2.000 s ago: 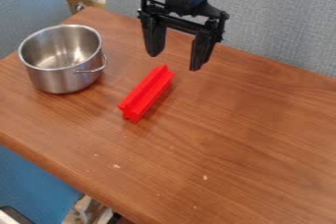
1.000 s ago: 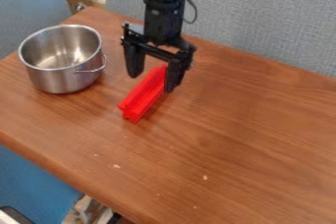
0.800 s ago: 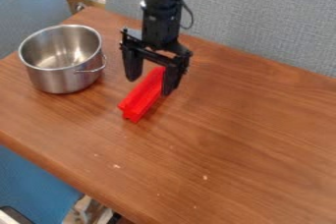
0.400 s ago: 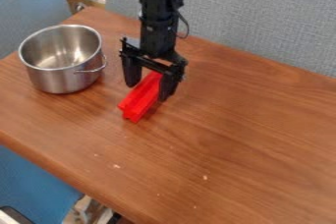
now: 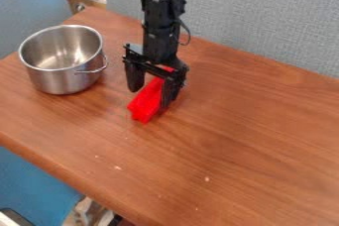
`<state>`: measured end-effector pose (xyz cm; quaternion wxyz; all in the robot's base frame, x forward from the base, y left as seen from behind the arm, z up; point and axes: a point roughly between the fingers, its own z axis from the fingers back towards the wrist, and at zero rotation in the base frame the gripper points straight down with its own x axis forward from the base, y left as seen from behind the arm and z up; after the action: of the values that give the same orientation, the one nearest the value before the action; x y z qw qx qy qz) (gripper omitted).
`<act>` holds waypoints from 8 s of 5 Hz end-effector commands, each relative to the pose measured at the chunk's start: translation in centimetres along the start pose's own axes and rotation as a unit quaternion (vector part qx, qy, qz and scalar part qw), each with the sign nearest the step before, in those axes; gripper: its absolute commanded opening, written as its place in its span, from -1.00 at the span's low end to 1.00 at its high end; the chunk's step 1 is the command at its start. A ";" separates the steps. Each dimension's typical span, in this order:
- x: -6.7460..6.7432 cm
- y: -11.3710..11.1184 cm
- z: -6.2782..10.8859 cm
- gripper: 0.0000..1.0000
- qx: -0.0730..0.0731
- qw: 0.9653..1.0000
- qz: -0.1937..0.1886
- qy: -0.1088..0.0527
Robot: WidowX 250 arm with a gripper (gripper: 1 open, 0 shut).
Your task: Put the red object in the metal pot
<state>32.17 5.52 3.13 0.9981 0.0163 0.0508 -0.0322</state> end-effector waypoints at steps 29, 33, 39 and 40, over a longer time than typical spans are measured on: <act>0.0 8.4 10.3 -1.00 -0.039 0.992 0.093 -0.073; -1.2 12.5 11.4 -1.00 -0.043 0.983 0.154 -0.086; -2.3 17.1 7.8 -1.00 -0.021 0.959 0.273 -0.068; -2.4 17.4 7.3 -1.00 -0.019 0.956 0.286 -0.065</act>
<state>31.38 21.86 8.70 0.9681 -0.0069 0.0163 0.2498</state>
